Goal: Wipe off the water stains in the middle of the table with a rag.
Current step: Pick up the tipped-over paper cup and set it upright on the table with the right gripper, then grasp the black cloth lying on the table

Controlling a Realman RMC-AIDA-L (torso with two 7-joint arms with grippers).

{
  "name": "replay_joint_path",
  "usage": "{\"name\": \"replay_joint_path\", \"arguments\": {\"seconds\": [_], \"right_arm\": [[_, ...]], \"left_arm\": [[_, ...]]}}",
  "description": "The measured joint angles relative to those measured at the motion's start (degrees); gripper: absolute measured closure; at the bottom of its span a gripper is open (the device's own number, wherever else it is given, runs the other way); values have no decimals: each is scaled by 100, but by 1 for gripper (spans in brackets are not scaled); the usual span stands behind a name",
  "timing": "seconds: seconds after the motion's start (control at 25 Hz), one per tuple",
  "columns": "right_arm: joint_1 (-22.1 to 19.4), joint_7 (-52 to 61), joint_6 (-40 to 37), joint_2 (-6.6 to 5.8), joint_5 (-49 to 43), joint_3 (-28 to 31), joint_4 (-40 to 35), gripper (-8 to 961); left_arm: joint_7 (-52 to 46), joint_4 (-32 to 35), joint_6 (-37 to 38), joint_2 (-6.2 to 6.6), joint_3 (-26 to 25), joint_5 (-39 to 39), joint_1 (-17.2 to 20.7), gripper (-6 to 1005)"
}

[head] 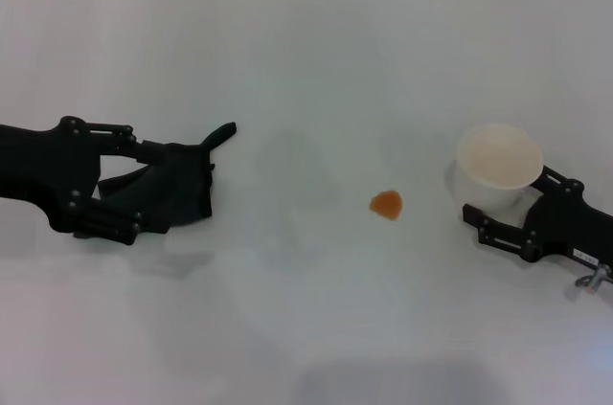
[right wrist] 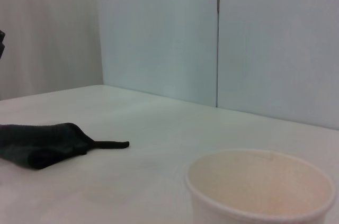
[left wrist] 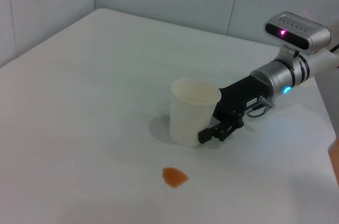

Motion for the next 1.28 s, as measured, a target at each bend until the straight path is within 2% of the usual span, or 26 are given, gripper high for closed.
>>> {"name": "replay_joint_path", "arguments": {"seconds": [0.2,0.24,0.44,0.8,0.88,0.96,1.28], "right_arm": [[-150,285,-5,-2,-45,-178,-346,111],[-267,532,-17,-9,-171,-294,-618,111],[-419,686,-19,-43,-287,-317,-892,112],[-681,1476,-501,-359,-633,-338,-1493,114],[-701,1553,-560,-386,-692,-332,-1576,115],[-823,1967,-870,-500,-918,-326,-2081,117],[-988,3350,-1190,-566,-1829,-286,-3819,122]], "left_arm": [[0,-8,-9,0,-6,-1,15,124],[0,-8,-9,0,-6,-1,15,124],[-14,-9,-47,7,-13,-11,22,124],[-26,-9,-198,-36,-21,-48,56,124],[-12,-9,-233,-55,-25,-76,89,124],[-5,-9,-282,-67,-27,-118,146,124],[-1,-9,-329,-87,-27,-176,197,123]]}}
